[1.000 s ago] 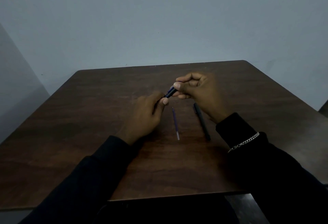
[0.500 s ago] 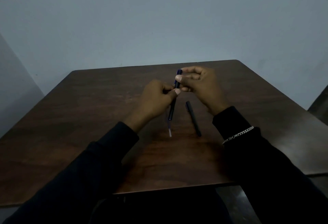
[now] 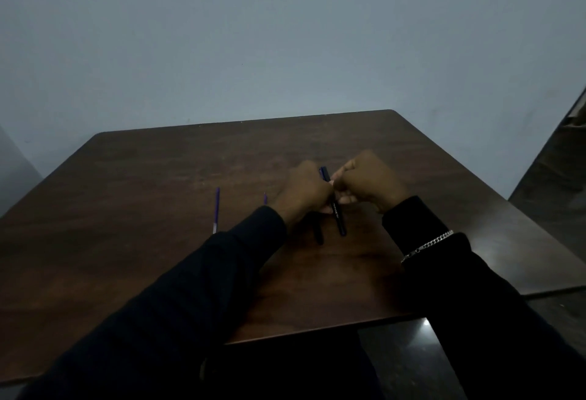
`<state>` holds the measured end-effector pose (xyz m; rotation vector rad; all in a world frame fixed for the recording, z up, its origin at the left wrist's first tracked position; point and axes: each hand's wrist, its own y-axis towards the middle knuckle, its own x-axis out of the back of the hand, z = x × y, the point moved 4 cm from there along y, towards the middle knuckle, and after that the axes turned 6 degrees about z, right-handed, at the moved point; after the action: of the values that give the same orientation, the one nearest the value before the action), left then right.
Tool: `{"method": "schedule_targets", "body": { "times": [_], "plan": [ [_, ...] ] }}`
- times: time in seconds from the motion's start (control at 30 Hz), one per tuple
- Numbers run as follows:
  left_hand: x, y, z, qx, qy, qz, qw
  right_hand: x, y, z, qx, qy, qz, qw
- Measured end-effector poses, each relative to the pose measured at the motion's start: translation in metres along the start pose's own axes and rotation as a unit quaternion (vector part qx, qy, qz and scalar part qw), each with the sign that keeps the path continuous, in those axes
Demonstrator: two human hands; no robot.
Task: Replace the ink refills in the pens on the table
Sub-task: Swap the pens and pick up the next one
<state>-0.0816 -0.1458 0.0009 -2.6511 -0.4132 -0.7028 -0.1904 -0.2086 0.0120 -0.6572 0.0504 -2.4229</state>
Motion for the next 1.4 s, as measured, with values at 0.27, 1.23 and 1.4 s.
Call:
{"method": "schedule_targets", "body": {
  "times": [0.27, 1.23, 1.4],
  "plan": [
    [-0.008, 0.004, -0.008, 0.003, 0.083, 0.004, 0.997, -0.001, 0.008, -0.010, -0.032, 0.001, 0.000, 1.000],
    [0.001, -0.007, -0.011, 0.025, 0.076, -0.006, 0.997, -0.005, 0.010, -0.012, -0.062, -0.035, -0.020, 0.997],
    [0.004, -0.016, -0.013, 0.003, 0.113, -0.031, 0.993, -0.006, 0.009, -0.013, -0.045, -0.037, -0.025, 0.998]
  ]
}}
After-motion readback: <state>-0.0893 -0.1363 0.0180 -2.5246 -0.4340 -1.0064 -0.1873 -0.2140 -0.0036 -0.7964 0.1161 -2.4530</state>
